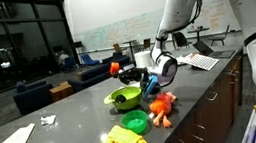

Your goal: Pick up the orange measuring cup and pour its contents into the lime green bowl

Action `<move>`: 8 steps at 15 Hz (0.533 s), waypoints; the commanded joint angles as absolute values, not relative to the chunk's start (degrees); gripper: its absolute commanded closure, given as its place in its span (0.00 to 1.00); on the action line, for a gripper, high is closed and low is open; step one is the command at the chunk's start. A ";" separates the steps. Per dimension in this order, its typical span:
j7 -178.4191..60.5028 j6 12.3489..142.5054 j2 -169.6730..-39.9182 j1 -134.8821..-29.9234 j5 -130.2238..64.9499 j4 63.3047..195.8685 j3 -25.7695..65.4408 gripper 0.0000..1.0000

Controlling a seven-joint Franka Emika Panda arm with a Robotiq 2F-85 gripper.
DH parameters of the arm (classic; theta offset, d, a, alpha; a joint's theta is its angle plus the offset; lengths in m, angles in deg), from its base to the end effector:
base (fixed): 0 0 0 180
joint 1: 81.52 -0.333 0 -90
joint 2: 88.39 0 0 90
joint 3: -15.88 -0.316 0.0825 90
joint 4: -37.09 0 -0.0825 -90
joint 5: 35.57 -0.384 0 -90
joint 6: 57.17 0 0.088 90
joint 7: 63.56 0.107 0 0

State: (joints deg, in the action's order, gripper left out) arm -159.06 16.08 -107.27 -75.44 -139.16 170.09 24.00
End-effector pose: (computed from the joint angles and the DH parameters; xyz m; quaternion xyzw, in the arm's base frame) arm 0.5009 0.0023 0.2684 -0.5771 -0.0904 -0.3607 0.7271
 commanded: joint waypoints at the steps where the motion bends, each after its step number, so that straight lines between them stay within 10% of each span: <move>1: -159.84 15.31 -107.65 -75.25 -138.65 169.93 24.39 0.96; 8: -158.54 15.60 -108.18 -75.60 -140.51 168.30 23.76 0.96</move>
State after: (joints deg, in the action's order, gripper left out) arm -159.17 15.90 -107.73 -75.44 -139.19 169.54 24.04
